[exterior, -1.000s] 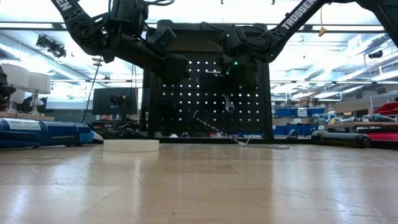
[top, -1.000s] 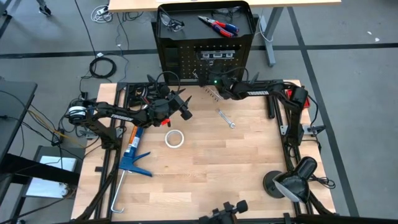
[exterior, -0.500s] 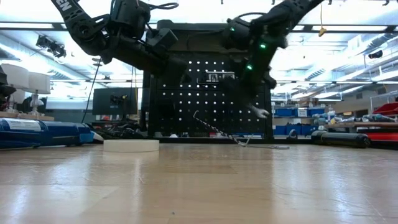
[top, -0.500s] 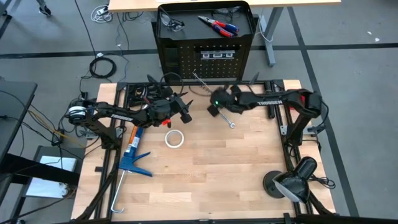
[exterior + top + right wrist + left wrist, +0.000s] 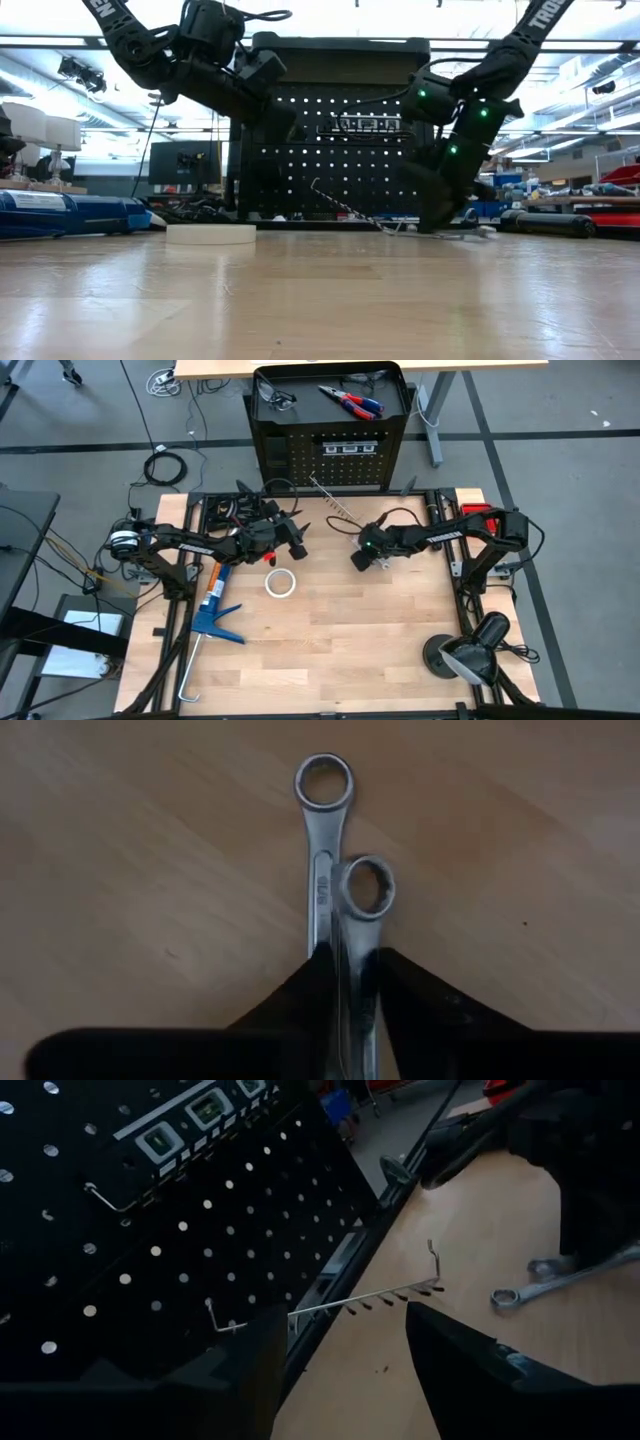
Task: Hang tools onto peg board
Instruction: Unhang the wrench from the peg board, then unhang the spirit level from the peg board
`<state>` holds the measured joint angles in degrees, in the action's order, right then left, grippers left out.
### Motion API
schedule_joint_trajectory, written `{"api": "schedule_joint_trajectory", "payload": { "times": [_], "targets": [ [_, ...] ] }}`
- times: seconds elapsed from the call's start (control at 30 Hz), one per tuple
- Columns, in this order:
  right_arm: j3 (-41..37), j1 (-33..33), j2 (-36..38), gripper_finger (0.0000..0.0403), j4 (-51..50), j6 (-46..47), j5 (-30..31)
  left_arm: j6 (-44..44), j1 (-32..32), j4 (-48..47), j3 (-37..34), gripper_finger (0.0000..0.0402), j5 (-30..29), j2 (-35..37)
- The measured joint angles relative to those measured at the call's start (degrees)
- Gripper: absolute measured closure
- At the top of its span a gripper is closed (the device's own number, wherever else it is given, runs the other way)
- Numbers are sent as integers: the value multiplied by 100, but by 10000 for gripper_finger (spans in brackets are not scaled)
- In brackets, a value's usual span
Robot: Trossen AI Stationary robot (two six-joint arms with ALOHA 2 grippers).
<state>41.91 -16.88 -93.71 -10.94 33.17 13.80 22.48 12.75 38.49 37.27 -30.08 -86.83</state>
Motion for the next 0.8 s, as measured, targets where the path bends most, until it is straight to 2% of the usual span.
{"api": "schedule_joint_trajectory", "payload": {
  "times": [0.17,0.33,0.6,0.8],
  "targets": [
    [131,-25,14,256,-29,-343,-140,-13,0,127,-2,191,6,0],
    [367,-80,207,230,21,-668,-141,-19,0,242,-1,191,8,0],
    [698,-83,578,227,410,-1821,-63,-20,0,554,0,191,-39,0],
    [993,-83,925,228,260,-2675,-41,-18,0,588,0,191,-619,0]
  ]
}}
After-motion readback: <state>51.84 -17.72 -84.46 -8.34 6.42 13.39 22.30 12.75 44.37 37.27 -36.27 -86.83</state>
